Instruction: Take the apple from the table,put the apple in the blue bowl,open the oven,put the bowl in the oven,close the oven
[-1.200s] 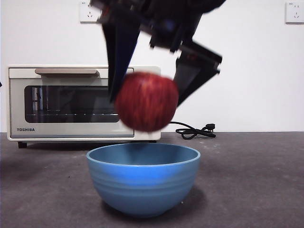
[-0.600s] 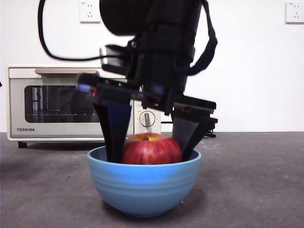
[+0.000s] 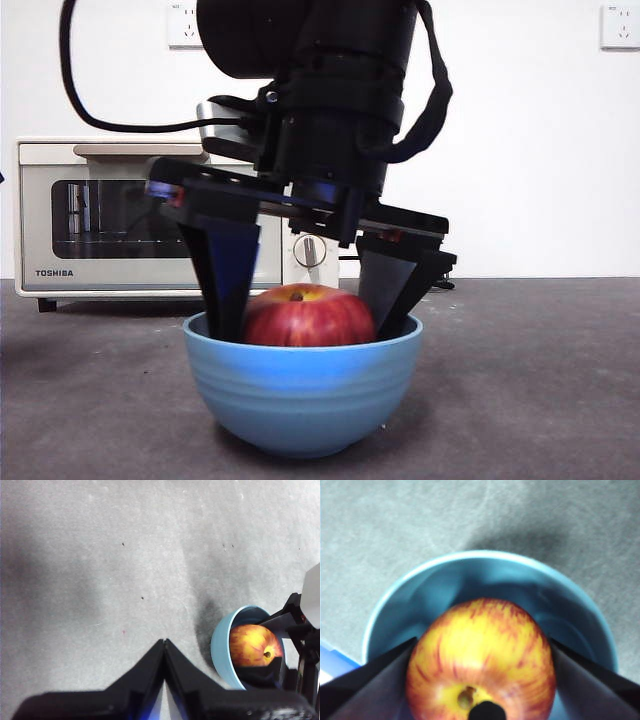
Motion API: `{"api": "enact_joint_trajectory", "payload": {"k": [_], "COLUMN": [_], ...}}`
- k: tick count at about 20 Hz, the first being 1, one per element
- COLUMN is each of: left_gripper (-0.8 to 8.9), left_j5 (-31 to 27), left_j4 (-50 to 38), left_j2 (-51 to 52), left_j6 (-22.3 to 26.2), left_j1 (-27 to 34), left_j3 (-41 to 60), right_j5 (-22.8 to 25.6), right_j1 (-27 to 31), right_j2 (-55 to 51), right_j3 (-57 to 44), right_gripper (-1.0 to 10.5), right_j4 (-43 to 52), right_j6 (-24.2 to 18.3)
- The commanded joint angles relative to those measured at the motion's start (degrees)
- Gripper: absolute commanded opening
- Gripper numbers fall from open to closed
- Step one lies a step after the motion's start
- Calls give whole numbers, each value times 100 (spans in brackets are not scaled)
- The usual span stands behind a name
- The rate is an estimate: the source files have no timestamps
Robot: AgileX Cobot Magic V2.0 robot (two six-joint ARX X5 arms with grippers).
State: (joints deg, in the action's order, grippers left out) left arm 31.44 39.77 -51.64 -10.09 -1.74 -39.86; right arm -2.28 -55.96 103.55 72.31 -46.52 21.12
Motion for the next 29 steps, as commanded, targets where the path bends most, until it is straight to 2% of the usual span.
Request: {"api": "enact_joint_trajectory", "payload": {"k": [1,7,13,14,15,16,17,19,21,24,29], "left_gripper": [-4,-4,-4,-4,-4,-4,-4,-4,-4,-4,-4], "left_j5": [2,4,11,11,9,4,7,0,-15,-15,-15], "left_j4": [-22,-48,-455,-560,-656,-723,-772,-809,-813,-876,-1071], "left_j2": [-11,-11,-13,-13,-15,-55,-127,-415,-868,-1698,-3185], "left_j6": [90,87,-26,-24,-24,-20,-17,55,190,417,411], "left_j1": [-13,-13,-13,-13,-13,-7,-7,-7,-7,-7,-9], "left_j3": [2,2,0,-9,-28,-98,-221,-643,-1209,-2092,-3484], "right_j5": [42,195,282,328,450,614,811,1276,1751,2124,2721], "right_j1": [-50,-70,-70,-70,-70,-70,-70,-70,-70,-70,-70], "right_j2": [31,-240,-1537,-1777,-2017,-2247,-2446,-2798,-3064,-3375,-3779], "right_j3": [17,22,22,22,22,22,22,22,20,15,13], "right_gripper": [474,473,468,467,453,377,276,-9,-9,-8,-8], "right_j4": [28,17,-131,-122,-120,-125,-138,-225,-385,-739,-1384], "right_j6": [59,136,105,-22,-175,-302,-415,-581,-678,-671,-269]}}
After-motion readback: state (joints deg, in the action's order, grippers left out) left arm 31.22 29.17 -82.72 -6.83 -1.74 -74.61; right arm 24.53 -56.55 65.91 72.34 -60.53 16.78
